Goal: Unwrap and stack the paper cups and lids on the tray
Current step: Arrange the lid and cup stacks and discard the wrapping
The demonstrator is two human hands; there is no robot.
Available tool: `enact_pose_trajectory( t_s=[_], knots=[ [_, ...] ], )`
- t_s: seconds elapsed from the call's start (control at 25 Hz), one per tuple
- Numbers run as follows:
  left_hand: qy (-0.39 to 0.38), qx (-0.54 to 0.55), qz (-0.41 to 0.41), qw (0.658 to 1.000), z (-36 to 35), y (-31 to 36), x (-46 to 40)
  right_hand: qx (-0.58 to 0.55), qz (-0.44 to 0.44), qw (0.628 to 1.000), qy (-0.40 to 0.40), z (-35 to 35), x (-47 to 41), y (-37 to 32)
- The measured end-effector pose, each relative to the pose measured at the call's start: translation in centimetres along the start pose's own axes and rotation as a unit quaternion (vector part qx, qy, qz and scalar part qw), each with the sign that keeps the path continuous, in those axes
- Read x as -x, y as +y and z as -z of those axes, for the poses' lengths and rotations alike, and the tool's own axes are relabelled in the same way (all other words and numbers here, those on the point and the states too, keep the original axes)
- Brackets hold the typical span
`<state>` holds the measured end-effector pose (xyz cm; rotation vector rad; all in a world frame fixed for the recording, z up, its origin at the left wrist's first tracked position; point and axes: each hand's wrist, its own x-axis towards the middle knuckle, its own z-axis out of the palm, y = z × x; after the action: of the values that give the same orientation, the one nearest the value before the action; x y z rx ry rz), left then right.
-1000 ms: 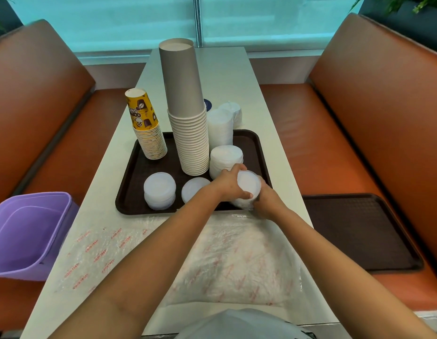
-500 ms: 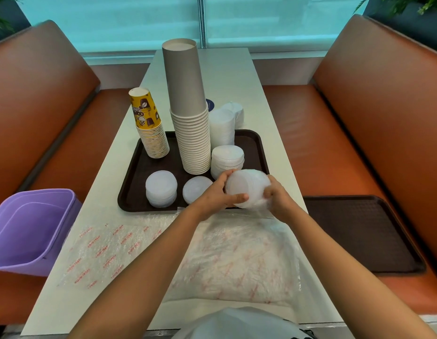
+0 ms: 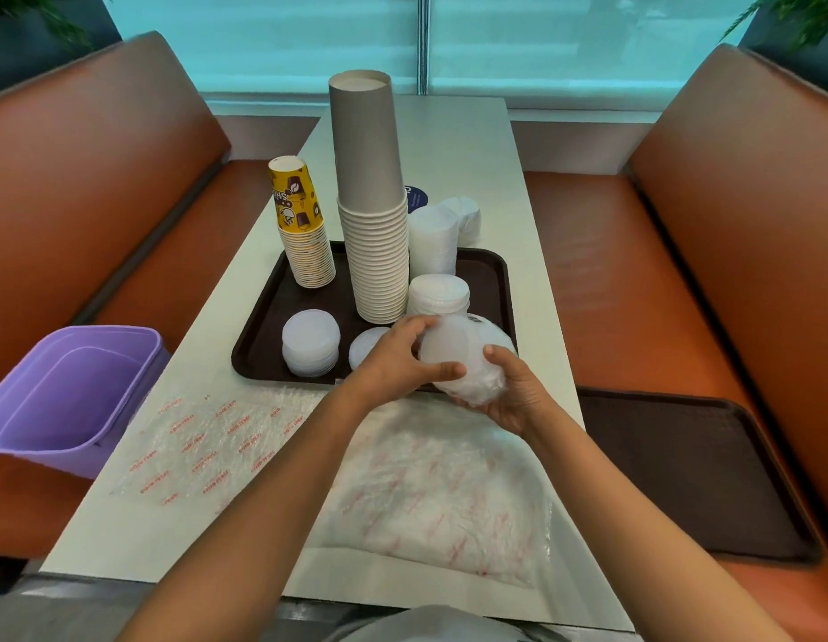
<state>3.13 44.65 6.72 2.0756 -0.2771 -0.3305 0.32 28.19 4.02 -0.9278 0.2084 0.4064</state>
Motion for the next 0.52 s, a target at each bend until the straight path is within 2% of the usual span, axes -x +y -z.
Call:
enact_pose_trajectory(
  t_s=[0.2,0.28,0.4,0.52],
  knots=[
    [0.07,-0.041,-0.039,0.996,0.8,-0.2,1.4,0.013,0.003,1.0,-0.012,-1.0,-0.1,0.1],
    [0.072,-0.044,-0.066,0.994,1.8,-0.4,1.9,0.024,-0.004,0.999,-0.023,-1.8,-0.5,0.2],
    [0.002,-0.133,-0.093,0.987,4.5,-0.6,2.3,0.058,-0.019,0.998,-0.029,-3.1,-1.3,1.2],
    [-0.078,-0.226,-0.083,0.967,7.3,-0.7,2.2,0.058,-0.041,0.997,-0.033,-4.9,-1.9,2.6]
  ],
)
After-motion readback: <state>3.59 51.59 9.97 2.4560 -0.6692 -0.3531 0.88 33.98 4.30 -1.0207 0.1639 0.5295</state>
